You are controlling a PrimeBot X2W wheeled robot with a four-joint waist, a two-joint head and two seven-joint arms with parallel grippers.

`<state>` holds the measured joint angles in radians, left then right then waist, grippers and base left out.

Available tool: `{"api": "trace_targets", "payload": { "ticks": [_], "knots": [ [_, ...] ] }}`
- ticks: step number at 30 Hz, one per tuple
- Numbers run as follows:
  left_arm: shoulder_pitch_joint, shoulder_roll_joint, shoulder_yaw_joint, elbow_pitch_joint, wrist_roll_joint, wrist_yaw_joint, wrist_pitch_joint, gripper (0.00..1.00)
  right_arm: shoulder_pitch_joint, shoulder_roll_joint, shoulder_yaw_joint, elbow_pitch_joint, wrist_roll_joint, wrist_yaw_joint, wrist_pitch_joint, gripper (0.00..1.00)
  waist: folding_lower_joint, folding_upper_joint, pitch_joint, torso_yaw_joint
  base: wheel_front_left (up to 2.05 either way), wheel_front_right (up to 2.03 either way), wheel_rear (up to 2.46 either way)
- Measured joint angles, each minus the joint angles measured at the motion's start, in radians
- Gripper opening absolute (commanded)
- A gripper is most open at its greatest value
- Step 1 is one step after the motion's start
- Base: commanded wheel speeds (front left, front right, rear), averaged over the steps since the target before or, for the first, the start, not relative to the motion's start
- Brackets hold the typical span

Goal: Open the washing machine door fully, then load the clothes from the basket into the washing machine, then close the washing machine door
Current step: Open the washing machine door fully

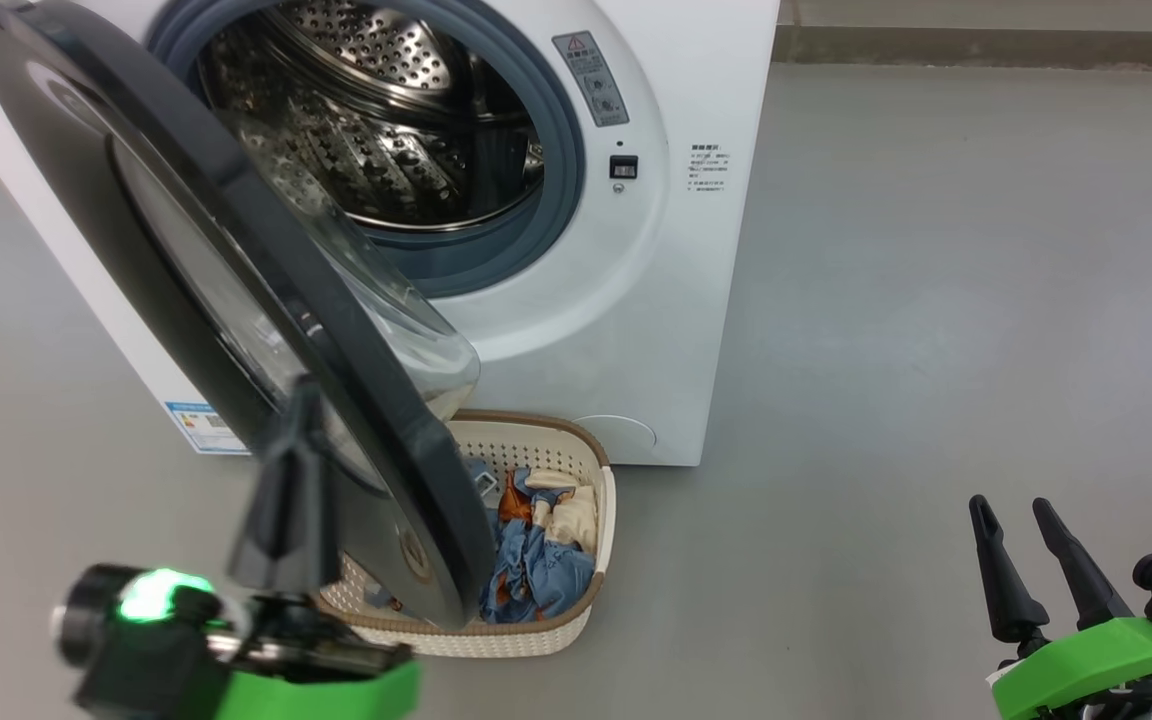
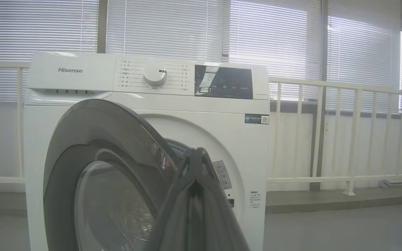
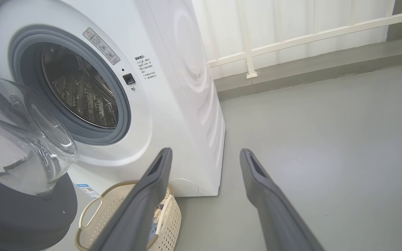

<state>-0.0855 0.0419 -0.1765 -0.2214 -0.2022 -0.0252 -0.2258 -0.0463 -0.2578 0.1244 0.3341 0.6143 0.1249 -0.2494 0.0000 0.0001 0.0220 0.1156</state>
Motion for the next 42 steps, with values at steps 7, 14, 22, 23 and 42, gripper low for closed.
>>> {"api": "trace_targets", "payload": {
  "ticks": [7,14,22,23,42],
  "knots": [
    [-0.020,0.003,-0.179,0.008,-0.045,0.009,0.049,0.00,-0.002,0.001,0.000,-0.004,-0.009,0.000,0.000,1.00,0.0000,0.0000,0.016,-0.010,0.00,0.00,0.00],
    [-0.051,0.003,-0.267,0.191,-0.154,0.010,0.043,0.00,-0.005,0.004,0.000,-0.005,-0.009,0.000,0.000,1.00,0.0000,0.0000,0.032,-0.022,0.00,0.00,0.00],
    [-0.120,0.003,-0.280,0.387,-0.240,0.019,0.003,0.00,-0.005,0.004,-0.004,-0.005,-0.009,0.000,0.000,1.00,0.0000,0.0000,0.034,-0.022,0.00,0.00,0.00],
    [-0.127,0.003,-0.281,0.406,-0.242,0.019,-0.003,0.00,-0.005,0.004,-0.004,-0.005,-0.010,0.000,0.000,1.00,0.0000,0.0000,0.034,-0.022,0.00,0.00,0.00],
    [-0.162,-0.005,-0.268,0.544,-0.270,0.017,-0.022,0.00,-0.005,0.004,-0.028,-0.017,-0.028,0.000,0.000,1.00,-0.0001,0.0000,0.019,-0.007,0.00,0.00,0.00]
  ]
}}
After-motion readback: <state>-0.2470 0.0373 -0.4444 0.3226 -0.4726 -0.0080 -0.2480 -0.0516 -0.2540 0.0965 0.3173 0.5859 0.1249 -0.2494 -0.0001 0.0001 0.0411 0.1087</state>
